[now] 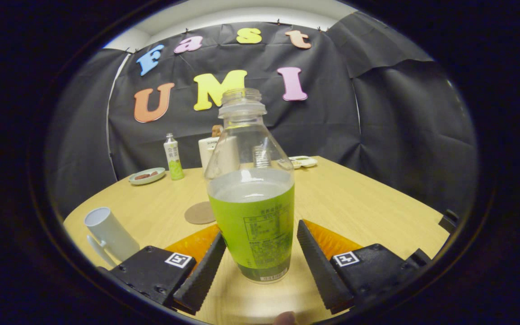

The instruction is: Take the bottle from table, then pour the juice into the cup, finally place the bottle on the coaster

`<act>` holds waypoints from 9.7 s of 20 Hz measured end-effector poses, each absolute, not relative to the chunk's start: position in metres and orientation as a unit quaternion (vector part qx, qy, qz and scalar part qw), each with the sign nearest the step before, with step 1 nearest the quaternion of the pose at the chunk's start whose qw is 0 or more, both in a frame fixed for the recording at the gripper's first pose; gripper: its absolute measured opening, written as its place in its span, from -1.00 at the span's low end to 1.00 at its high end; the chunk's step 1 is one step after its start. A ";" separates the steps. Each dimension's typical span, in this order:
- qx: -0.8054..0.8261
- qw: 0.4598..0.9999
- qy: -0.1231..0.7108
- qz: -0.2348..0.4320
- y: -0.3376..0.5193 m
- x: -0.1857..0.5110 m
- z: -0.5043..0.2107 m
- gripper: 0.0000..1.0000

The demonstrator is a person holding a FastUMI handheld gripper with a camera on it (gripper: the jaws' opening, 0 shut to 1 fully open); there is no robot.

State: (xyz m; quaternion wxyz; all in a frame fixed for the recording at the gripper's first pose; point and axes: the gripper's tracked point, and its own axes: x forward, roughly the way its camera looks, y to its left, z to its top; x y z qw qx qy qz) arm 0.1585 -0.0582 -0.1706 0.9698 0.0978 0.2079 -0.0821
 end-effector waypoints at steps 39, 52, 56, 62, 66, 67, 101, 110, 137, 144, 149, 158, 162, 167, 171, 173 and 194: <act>-0.499 0.853 0.143 -0.052 0.005 0.197 -0.065 0.54; -0.635 0.765 0.084 -0.070 0.020 0.197 -0.044 0.54; -0.666 0.740 0.067 -0.072 0.024 0.203 -0.036 0.54; -0.702 0.707 0.050 -0.075 0.029 0.201 -0.029 0.54; -0.725 0.684 0.043 -0.070 0.035 0.199 -0.025 0.54; -0.730 0.679 0.041 -0.069 0.037 0.198 -0.023 0.54; -0.776 0.624 0.024 -0.083 0.051 0.199 0.026 0.53; -0.785 0.613 0.023 -0.087 0.054 0.203 0.033 0.53; -0.815 0.571 -0.007 -0.098 0.066 0.201 0.066 0.53; -0.830 0.547 -0.025 -0.106 0.072 0.205 0.080 0.53; -0.837 0.534 -0.036 -0.110 0.074 0.205 0.090 0.53; -0.850 0.510 -0.057 -0.116 0.083 0.204 0.100 0.52; -0.854 0.503 -0.060 -0.117 0.084 0.204 0.103 0.52; -0.860 0.492 -0.067 -0.118 0.089 0.203 0.106 0.52; -0.859 0.493 -0.071 -0.116 0.091 0.203 0.106 0.52; -0.856 0.498 -0.072 -0.114 0.089 0.203 0.104 0.53; -0.587 0.805 0.071 -0.041 0.050 0.187 0.008 0.54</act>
